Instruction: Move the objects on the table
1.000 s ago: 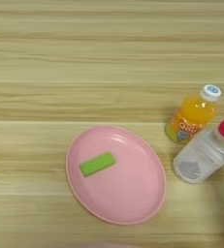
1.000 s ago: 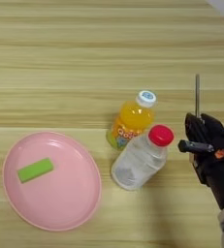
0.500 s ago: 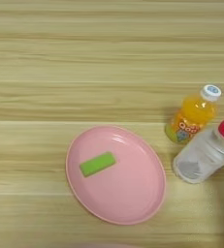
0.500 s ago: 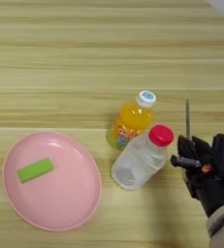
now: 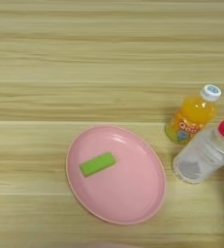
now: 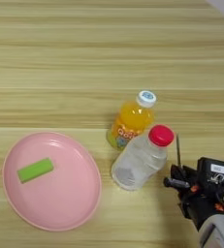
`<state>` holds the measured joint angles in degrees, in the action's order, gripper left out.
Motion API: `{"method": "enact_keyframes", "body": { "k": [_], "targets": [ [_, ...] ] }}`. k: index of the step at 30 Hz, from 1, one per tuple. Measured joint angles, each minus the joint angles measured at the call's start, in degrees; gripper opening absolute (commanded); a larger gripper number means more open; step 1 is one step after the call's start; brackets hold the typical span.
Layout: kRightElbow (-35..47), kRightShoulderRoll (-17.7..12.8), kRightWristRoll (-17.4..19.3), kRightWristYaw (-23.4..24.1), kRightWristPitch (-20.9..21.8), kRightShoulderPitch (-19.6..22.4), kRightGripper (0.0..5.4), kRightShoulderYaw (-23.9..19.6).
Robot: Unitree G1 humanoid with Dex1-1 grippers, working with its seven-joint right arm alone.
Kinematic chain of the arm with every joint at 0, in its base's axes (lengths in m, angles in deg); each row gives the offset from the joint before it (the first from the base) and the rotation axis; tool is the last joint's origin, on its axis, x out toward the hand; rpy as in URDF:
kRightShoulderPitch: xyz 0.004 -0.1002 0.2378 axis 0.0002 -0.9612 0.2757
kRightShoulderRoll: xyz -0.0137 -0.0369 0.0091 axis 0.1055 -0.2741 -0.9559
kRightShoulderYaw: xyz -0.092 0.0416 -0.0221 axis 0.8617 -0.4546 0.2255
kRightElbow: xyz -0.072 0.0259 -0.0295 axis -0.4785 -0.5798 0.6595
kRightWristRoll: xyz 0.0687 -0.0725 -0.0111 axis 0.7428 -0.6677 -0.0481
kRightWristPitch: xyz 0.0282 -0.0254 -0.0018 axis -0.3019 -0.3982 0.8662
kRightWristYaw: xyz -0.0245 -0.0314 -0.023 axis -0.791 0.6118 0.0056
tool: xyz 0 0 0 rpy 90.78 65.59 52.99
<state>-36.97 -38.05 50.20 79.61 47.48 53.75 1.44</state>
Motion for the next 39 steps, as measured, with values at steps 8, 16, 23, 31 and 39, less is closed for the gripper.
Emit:
{"method": "enact_keyframes", "body": {
  "k": [8,16,23,31,39],
  "targets": [
    [-3.16,1.23,-3.25,-2.67,0.69,0.62,0.82,0.52],
    [-5.29,2.22,-6.53,-4.53,0.75,1.17,0.82,0.73],
    [-5.92,2.91,-7.79,-5.77,0.79,1.87,0.82,0.72],
    [-5.92,3.85,-8.81,-6.18,0.78,2.23,1.65,0.55],
    [-5.51,4.16,-9.41,-6.98,0.75,2.46,2.42,0.10]
  ]
}}
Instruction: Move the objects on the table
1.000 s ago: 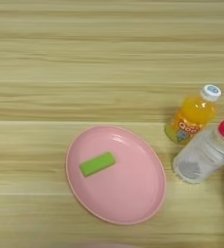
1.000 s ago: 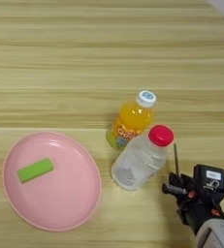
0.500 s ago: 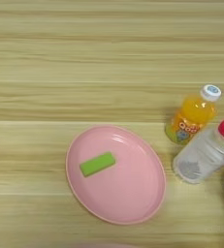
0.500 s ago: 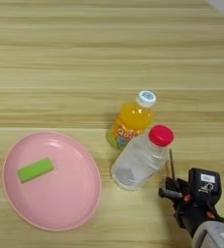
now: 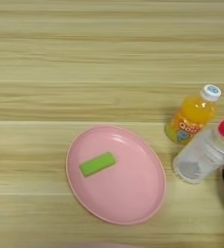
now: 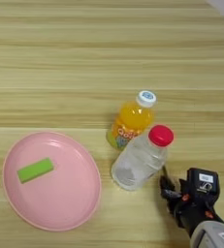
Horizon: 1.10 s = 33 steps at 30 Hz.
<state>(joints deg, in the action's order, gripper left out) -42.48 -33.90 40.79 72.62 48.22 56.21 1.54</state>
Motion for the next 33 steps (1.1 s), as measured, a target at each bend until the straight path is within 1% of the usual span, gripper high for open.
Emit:
{"method": "enact_keyframes", "body": {
  "k": [1,5,10,12,23,27,33],
  "targets": [
    [0.12,0.00,-0.02,0.00,-0.01,0.00,2.61,-0.08],
    [0.90,0.04,-0.14,-0.01,-0.06,0.02,3.02,-0.93],
    [1.55,0.09,-0.15,-0.05,-0.14,-0.01,3.39,-1.73],
    [2.20,0.09,-0.15,-0.07,-0.18,-0.07,3.69,-2.05],
    [5.71,0.27,-0.60,-0.82,-1.12,-2.37,4.88,-2.21],
    [8.85,0.61,-0.90,-1.20,-1.35,-3.77,5.37,-2.14],
    [12.25,1.21,-2.14,-1.86,-1.37,-6.69,5.37,-1.28]
  ]
}}
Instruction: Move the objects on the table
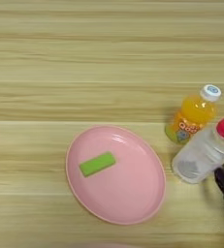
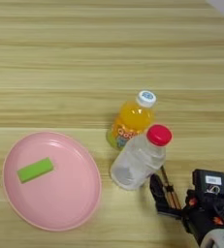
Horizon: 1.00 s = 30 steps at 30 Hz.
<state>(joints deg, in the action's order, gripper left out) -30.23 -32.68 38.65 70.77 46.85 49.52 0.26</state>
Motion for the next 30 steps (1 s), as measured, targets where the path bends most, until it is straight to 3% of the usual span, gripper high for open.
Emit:
{"method": "enact_keyframes", "body": {
  "k": [12,19,30],
  "targets": [
    [2.36,0.01,-1.93,-2.25,-0.01,-3.63,5.37,0.05],
    [6.06,-0.42,-5.04,-5.05,-0.03,-7.07,5.37,3.92],
    [13.12,1.04,-4.41,-6.79,-1.26,-8.51,5.37,4.93]
  ]
}}
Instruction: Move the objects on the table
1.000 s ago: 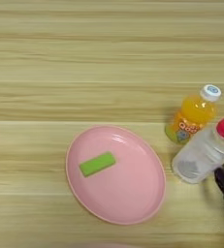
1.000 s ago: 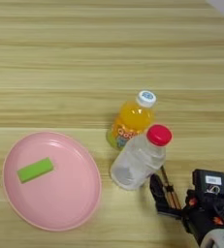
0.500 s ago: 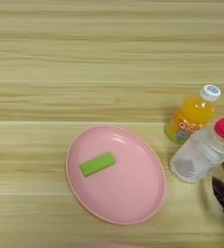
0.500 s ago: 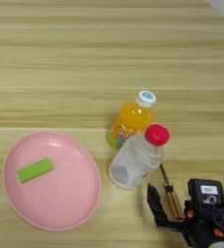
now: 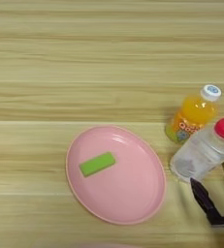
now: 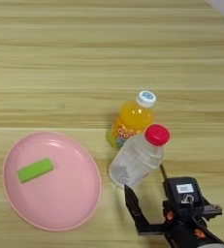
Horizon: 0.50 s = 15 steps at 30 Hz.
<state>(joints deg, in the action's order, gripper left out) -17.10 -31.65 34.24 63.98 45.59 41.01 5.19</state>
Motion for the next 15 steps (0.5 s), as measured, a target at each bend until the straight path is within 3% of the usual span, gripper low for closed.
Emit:
{"method": "enact_keyframes", "body": {
  "k": [6,15],
  "targets": [
    [0.33,2.89,4.11,1.39,-1.02,4.63,5.37,-2.31],
    [1.09,5.07,6.42,2.97,0.22,9.55,5.37,-2.58]
  ]
}}
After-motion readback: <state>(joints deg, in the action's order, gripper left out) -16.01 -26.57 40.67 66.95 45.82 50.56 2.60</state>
